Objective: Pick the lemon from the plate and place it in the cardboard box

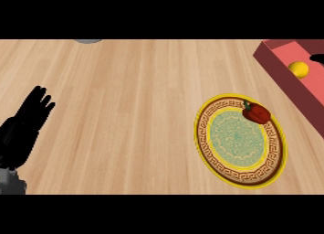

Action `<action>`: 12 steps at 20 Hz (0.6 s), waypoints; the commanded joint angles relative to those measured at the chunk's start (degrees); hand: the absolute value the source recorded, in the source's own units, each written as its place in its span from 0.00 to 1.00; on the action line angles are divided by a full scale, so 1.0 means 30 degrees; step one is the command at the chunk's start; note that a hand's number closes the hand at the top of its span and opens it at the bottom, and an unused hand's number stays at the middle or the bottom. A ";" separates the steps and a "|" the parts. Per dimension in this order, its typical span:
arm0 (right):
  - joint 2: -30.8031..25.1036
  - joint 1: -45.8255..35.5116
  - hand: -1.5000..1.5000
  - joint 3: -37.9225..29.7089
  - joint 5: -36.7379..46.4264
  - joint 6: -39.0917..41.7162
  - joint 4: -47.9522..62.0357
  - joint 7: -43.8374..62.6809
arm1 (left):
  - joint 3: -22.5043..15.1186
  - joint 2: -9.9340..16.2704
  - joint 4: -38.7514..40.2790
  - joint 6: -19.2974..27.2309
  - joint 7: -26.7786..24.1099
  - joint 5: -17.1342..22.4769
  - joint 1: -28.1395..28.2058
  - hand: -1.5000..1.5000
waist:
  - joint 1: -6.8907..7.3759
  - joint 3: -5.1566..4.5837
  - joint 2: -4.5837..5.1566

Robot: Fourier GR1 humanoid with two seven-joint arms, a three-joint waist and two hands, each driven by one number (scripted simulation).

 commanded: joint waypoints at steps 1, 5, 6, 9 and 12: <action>-0.0683 0.0246 0.00 -0.2231 -0.2496 0.0186 -0.0353 -0.0879 | 0.0278 0.0300 0.0060 -0.0335 0.0209 0.0345 0.0007 0.50 | -0.0090 -0.0008 -0.0046; -0.2269 0.0872 0.00 -0.2641 -0.3351 0.1355 -0.0606 -0.0300 | 0.0479 0.0358 -0.0774 -0.0375 0.0399 0.0448 0.0630 0.50 | -0.0031 -0.0025 -0.0073; -0.2220 0.1690 0.00 -0.2870 -0.3886 0.1896 -0.1256 -0.0763 | 0.0393 0.0173 0.0738 0.0361 0.0410 -0.0061 -0.0981 0.50 | -0.0329 -0.0033 -0.0092; -0.3106 0.2938 0.00 -0.3926 -0.5199 0.2741 -0.0839 -0.2134 | -0.0461 -0.0613 -0.0275 0.0286 0.0036 -0.0475 0.0350 0.50 | -0.0162 -0.0020 -0.0071; -0.4399 0.3498 0.00 -0.4343 -0.6212 0.4589 -0.1032 -0.2402 | 0.0588 0.0529 -0.0109 -0.0575 0.0022 0.0233 0.0188 0.50 | -0.0128 -0.0023 -0.0086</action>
